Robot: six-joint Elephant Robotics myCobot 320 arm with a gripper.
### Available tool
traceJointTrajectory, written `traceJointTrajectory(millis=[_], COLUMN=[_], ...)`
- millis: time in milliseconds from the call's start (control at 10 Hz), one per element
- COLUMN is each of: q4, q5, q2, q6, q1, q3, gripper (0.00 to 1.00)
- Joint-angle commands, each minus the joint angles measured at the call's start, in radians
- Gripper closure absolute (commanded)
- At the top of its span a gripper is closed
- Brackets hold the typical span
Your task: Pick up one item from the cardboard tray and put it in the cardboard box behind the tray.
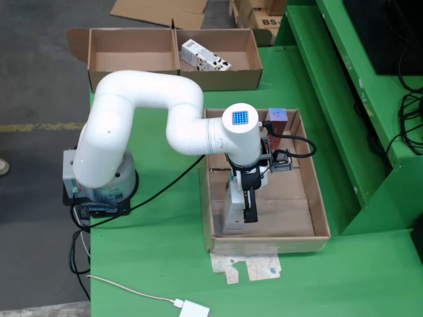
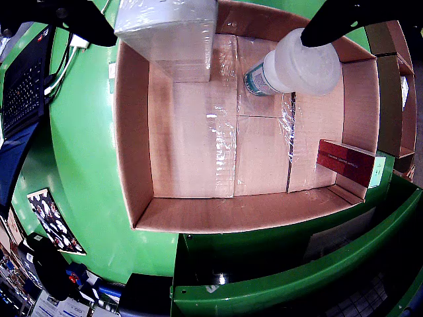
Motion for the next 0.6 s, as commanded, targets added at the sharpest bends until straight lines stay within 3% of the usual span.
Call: traceJointTrajectory(millis=[0, 500], q4=[0.011, 0.011], q5=[-0.007, -0.007], q2=[0.024, 0.024], q6=[0.003, 0.003], q1=[-0.005, -0.005], q3=[0.018, 0.018], gripper=[0.10, 0.60])
